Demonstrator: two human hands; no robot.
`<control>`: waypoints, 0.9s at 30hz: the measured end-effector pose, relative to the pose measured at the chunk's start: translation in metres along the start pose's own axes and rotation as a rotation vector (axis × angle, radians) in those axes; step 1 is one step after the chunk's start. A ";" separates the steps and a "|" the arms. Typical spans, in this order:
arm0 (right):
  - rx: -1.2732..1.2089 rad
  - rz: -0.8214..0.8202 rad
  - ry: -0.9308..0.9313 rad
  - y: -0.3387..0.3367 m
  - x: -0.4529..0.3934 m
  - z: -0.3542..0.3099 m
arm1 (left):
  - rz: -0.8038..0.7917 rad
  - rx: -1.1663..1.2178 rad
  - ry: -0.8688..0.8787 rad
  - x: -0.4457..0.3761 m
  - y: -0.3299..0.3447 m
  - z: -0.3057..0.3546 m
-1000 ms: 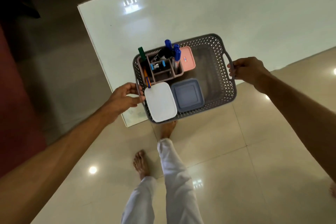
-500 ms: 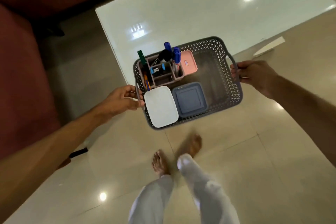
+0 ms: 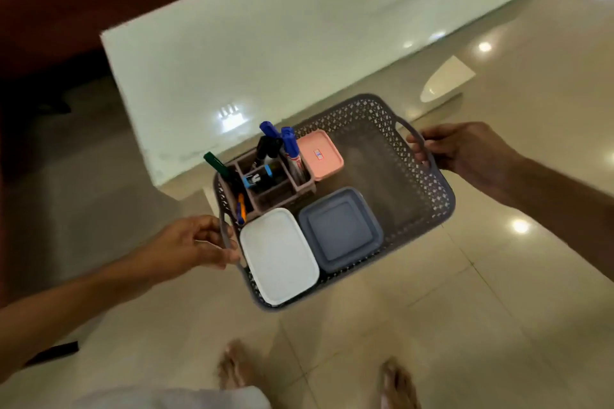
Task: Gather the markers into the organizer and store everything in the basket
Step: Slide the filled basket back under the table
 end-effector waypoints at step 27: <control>0.249 0.304 -0.103 0.025 -0.229 0.198 | 0.457 -0.137 0.051 -0.232 0.051 -0.153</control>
Point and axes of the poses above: each hand's wrist, its own x-axis away from the middle knuckle, its own y-axis out of the palm, z = x × y, the point moved 1 cm from there along -x, towards the middle knuckle, and after that the axes turned 6 degrees about -z, right-handed, at the moved point
